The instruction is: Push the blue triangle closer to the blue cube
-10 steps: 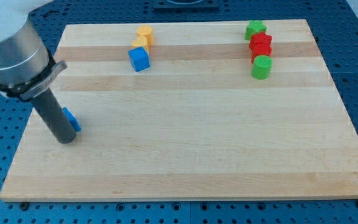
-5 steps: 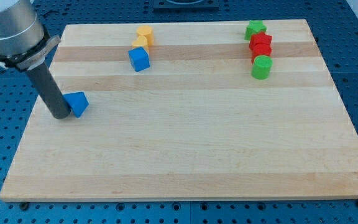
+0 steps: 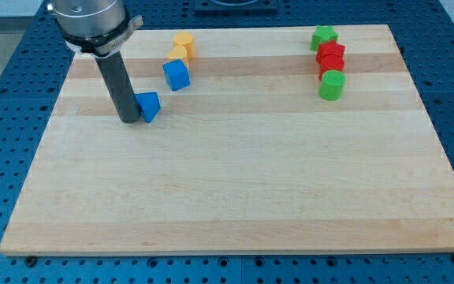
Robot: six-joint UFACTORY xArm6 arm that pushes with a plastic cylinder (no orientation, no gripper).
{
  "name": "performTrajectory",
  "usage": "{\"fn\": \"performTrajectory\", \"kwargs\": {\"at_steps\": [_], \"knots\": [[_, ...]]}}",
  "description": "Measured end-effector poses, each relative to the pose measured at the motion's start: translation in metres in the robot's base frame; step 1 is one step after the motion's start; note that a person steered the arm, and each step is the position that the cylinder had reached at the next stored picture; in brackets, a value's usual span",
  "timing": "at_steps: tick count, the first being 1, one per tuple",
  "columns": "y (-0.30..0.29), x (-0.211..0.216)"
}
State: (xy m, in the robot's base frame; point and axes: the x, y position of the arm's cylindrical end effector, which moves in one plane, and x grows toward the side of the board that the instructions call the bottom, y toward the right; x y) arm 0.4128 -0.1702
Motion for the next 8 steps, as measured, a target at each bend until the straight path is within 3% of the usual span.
{"fn": "performTrajectory", "kwargs": {"at_steps": [3,8], "knots": [[0.027,-0.008],[0.013,-0.027]]}}
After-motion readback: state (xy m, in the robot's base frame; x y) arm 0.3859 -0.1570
